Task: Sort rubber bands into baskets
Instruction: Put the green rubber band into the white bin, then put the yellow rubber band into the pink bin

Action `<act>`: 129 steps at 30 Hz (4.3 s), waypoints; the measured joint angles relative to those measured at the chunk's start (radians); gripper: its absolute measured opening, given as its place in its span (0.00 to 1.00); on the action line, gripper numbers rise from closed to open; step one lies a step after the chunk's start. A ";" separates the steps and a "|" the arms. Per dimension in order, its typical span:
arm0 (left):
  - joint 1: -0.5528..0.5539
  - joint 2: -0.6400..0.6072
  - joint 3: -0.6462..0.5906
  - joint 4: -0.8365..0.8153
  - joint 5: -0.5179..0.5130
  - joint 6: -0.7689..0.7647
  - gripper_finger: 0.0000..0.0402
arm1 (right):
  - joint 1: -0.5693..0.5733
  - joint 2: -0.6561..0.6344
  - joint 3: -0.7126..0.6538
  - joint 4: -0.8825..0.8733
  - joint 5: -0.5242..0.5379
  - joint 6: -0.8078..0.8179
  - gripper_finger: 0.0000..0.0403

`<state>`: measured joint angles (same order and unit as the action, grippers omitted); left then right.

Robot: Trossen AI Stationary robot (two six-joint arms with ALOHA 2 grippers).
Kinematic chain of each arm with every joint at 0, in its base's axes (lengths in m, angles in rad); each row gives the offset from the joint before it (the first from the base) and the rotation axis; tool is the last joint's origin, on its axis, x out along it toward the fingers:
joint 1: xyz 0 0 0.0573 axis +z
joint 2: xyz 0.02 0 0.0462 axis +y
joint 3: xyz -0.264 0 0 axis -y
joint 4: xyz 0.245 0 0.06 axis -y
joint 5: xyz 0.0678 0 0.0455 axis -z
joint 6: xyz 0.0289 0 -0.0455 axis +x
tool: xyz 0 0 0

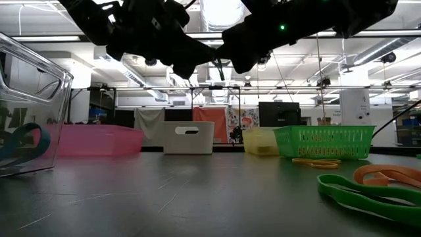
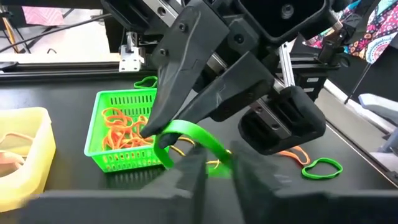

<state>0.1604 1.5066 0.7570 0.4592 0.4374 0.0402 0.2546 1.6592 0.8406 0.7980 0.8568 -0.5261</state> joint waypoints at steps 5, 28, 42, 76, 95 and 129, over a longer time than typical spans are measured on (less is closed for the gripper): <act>0.000 0.000 0.000 -0.004 0.000 0.012 0.02 | 0.000 0.000 0.000 -0.003 -0.001 0.002 0.02; 0.042 -0.050 0.000 -0.078 -0.033 0.013 0.00 | 0.000 -0.007 0.000 -0.009 0.038 0.134 0.32; 0.321 -0.038 0.280 -0.676 -0.526 0.187 0.00 | 0.000 -0.019 -0.001 -0.039 0.113 0.149 0.37; 0.345 0.034 0.390 -0.833 -0.416 0.134 0.27 | 0.047 -0.177 0.005 -0.433 0.068 0.522 0.34; 0.139 -0.417 -0.054 -0.387 -0.419 0.153 0.26 | 0.047 -0.019 0.434 -1.680 -0.768 1.605 0.26; 0.137 -0.344 -0.064 -0.373 -0.419 0.160 0.26 | 0.015 0.175 0.369 -1.553 -0.778 1.652 0.36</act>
<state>0.2977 1.1623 0.6930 0.0859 0.0181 0.2005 0.2699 1.8347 1.2092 -0.7548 0.0792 1.1263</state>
